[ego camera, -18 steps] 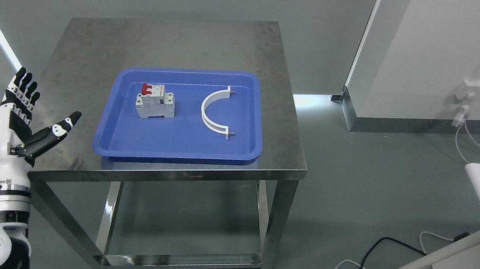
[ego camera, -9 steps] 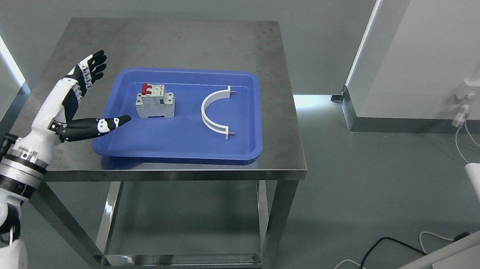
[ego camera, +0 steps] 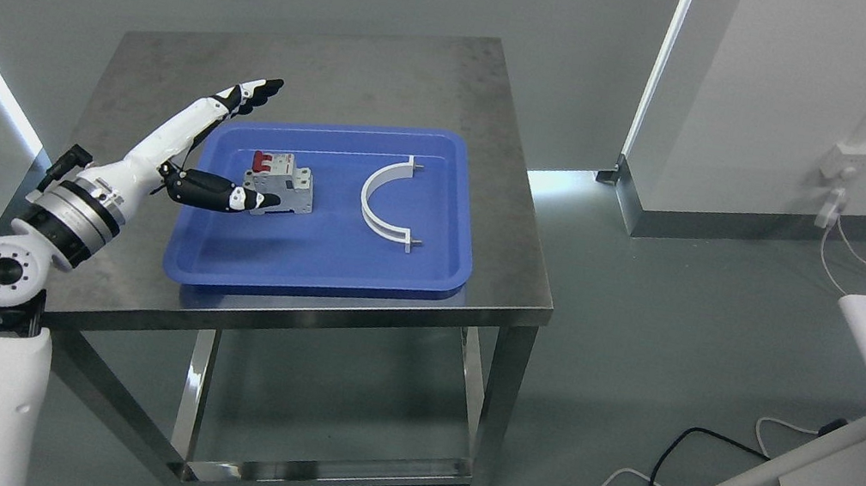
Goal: Place circuit breaker on shelf
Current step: 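Close the left hand around the grey circuit breaker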
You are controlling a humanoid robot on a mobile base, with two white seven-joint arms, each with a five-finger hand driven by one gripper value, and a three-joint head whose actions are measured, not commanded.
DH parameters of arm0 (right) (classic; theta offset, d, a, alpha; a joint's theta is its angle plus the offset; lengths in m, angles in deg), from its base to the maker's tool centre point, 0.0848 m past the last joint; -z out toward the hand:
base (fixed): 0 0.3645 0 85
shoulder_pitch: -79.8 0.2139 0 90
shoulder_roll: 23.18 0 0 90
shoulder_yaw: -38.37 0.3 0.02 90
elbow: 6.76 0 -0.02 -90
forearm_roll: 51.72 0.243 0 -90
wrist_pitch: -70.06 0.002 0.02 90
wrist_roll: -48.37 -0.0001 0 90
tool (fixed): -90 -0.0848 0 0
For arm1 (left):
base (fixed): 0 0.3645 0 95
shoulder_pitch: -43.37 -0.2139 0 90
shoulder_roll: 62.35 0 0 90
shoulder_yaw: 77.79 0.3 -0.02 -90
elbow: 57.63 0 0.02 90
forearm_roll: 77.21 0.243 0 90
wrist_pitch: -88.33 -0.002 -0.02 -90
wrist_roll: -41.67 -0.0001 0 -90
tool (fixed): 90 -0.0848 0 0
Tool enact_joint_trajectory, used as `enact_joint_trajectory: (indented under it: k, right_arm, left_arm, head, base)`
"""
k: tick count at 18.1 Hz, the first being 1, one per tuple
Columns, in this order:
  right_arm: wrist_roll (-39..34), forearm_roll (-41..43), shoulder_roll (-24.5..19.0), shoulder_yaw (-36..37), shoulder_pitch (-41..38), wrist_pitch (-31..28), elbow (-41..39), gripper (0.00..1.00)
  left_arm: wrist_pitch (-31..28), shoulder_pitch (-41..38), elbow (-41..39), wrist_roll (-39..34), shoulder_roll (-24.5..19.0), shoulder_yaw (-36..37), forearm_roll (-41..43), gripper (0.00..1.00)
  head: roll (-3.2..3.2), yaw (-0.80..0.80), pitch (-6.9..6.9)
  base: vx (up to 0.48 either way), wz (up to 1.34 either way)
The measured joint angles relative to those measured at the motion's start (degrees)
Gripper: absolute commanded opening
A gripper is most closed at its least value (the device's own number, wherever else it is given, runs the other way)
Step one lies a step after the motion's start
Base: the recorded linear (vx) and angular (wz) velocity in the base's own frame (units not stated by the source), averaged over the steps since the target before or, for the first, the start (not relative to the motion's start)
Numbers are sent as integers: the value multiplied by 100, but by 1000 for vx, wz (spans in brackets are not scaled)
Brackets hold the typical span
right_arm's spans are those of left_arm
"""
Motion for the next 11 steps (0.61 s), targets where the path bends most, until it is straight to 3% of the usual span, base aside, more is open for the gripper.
enact_joint_trajectory:
  k: [11]
  right_arm:
    - [29, 1, 0, 0, 2, 1, -1, 100]
  left_arm:
    - [-595, 579, 696, 689, -329, 773, 838, 70]
  head:
    - [0, 0, 0]
  base:
    - [30, -13]
